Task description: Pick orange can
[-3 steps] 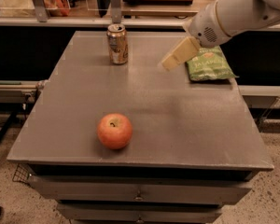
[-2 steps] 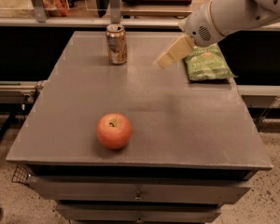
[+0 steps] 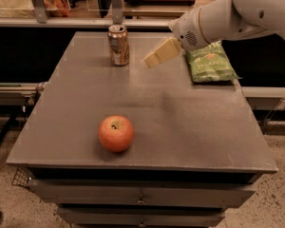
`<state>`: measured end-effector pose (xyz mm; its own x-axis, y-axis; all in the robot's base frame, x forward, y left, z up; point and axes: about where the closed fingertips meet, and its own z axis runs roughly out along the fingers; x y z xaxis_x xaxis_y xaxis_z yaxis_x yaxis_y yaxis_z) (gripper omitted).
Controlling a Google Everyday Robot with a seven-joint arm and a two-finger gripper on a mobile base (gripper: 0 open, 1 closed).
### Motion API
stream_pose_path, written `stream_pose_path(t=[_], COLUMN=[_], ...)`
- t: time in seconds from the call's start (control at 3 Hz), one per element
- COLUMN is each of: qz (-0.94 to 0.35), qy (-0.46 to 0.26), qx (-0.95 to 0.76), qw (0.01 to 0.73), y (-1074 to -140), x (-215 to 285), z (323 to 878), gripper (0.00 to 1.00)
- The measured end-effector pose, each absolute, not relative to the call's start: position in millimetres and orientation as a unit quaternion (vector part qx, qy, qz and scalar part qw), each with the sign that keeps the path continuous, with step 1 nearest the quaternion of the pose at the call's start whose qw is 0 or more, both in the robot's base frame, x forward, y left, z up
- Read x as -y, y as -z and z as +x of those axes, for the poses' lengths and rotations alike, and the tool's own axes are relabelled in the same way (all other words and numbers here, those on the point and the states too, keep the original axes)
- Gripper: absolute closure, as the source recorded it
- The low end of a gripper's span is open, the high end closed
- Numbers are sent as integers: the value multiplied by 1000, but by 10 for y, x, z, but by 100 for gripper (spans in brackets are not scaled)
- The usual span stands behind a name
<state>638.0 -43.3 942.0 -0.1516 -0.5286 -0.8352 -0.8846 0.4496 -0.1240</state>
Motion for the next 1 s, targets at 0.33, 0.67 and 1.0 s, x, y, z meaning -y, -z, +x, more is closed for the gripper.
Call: stream_pose_path(t=[0.33,0.67,1.0], qz=[-455,-429,-411], qy=[-218,-233,-253], qx=[-719,-710,-704], qw=[479,508,521], y=[-9362,-9319,-9223], x=[164,-79,-337], z=[6715,7031,7257], gripper=[0,0,0])
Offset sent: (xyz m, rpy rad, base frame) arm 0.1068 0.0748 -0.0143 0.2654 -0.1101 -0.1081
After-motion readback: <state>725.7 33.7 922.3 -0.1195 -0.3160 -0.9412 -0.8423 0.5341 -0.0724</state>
